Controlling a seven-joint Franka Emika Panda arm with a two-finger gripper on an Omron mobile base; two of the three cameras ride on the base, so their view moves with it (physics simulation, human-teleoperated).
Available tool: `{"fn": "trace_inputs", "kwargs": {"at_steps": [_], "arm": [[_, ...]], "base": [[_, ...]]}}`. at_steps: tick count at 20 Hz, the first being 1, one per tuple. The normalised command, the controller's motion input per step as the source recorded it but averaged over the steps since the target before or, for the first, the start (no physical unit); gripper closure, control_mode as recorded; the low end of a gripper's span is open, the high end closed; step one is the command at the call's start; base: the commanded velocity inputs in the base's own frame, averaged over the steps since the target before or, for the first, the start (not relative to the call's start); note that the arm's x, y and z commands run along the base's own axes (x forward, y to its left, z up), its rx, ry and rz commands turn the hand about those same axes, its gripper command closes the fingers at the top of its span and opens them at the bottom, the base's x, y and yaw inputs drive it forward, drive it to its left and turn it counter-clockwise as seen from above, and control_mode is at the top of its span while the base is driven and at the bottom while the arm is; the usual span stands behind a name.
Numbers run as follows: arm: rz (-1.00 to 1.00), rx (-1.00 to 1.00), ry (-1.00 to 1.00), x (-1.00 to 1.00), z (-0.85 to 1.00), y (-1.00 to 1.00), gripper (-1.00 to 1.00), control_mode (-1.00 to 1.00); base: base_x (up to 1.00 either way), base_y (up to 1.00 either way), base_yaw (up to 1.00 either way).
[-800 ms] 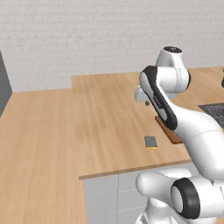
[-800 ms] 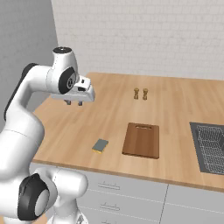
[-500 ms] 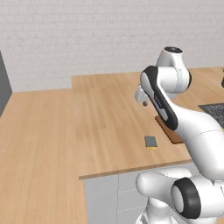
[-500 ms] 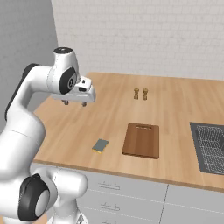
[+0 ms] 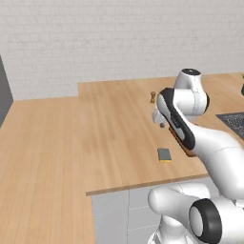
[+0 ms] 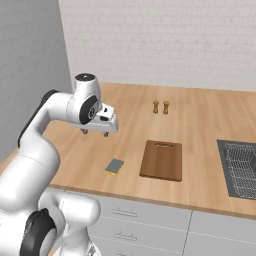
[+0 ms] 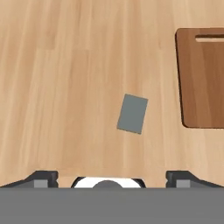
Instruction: Pick up the sponge from the counter and clean the cutting board by briefly scrubbing or pressing down on the cutting board. Once finished, release the sponge.
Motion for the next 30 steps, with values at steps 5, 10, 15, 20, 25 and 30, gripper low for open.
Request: {"fn": "trace_inputs", "kwargs": {"at_steps": [5,10,15,20,25,30], "arm": [[-0.07,0.00,0.00,0.00,-0.54,-0.09,-1.00,-1.00],[-0.06,0.00,0.01,0.02,-0.54,0.00,-1.00,-1.00],[-0.05,0.00,0.03,0.02,-0.55,-0.08,-1.00,-1.00],[-0.05,0.00,0.02,0.08,-0.56,-0.09,-1.00,-1.00],[0.00,0.00,0.00,0.11,-0.44,0.00,-1.00,-1.00],[0.00,0.00,0.00,0.07,-0.25,-0.03,-1.00,-1.00]], "base": [[0.00,0.00,0.00],[0.00,0.00,0.00],[0.00,0.00,0.00],[0.00,0.00,0.00],[0.00,0.00,0.00],[0.00,0.00,0.00]]}}
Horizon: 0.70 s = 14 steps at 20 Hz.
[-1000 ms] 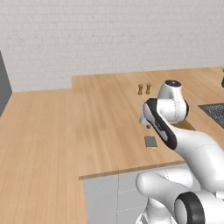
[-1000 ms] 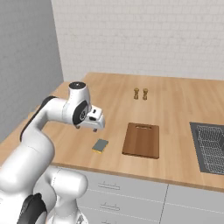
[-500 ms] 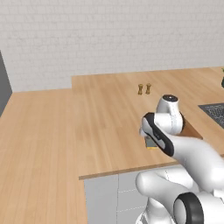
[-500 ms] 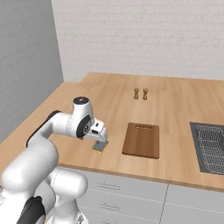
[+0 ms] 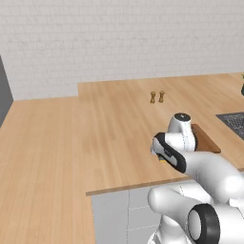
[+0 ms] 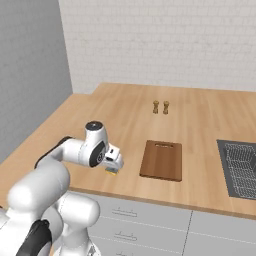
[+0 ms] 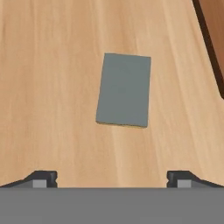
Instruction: Pick up the sponge from the counter and clean the cutting board by briefly scrubbing or pressing down on the cutting board. Once finished, release the sponge.
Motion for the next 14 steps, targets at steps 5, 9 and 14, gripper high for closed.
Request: {"fn": "trace_inputs", "kwargs": {"at_steps": [5,9,14], "arm": [[0.00,0.00,0.00,0.09,-0.19,-0.04,-1.00,-1.00],[0.00,0.00,0.00,0.17,-0.18,-0.02,-1.00,-1.00],[0.00,0.00,0.00,0.21,-0.14,-0.05,-1.00,-1.00]], "base": [[0.00,0.00,0.00],[0.00,0.00,0.00],[0.00,0.00,0.00]]}}
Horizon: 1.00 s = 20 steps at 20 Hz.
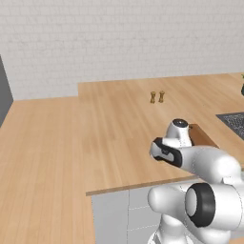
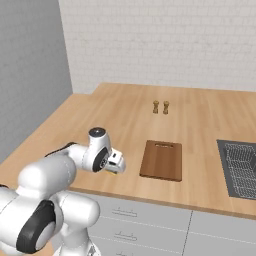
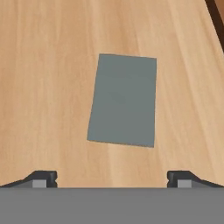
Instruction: Pick up the sponge from the counter and clean the cutting board by briefly scrubbing or pressing down on the cutting board. Once finished, release the sponge.
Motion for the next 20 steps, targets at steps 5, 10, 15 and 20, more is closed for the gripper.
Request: {"fn": "trace_inputs", "kwargs": {"at_steps": [5,10,15,20], "arm": [[0.00,0.00,0.00,0.20,-0.10,-0.16,-1.00,-1.00],[0.00,0.00,0.00,0.22,-0.17,-0.08,-1.00,-1.00],[0.00,0.00,0.00,0.22,-0.32,0.00,-1.00,-1.00],[0.00,0.00,0.00,0.19,-0.36,-0.02,-1.00,-1.00]], "base": [[0.00,0.00,0.00],[0.00,0.00,0.00],[0.00,0.00,0.00],[0.00,0.00,0.00]]}}
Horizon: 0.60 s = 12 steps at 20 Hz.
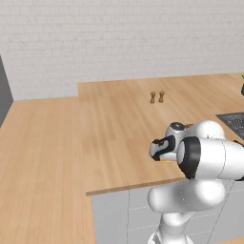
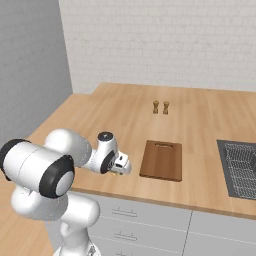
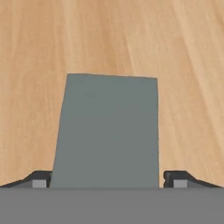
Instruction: Pick up the sponge from the counter and clean the cutting board by briefly scrubbing or pressing down on the cutting board. Once finished, release the sponge.
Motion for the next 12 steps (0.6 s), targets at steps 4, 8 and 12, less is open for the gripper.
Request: {"fn": "trace_inputs", "kwargs": {"at_steps": [4,8,12], "arm": [[0.00,0.00,-0.01,0.21,-0.33,0.00,1.00,-1.00],[0.00,0.00,-0.01,0.22,-0.05,0.00,1.00,-1.00],[0.02,0.00,-0.10,0.00,0.01,0.03,1.00,-1.00]], "base": [[0.00,0.00,0.00],[0.00,0.00,0.00],[0.00,0.00,0.00]]}}
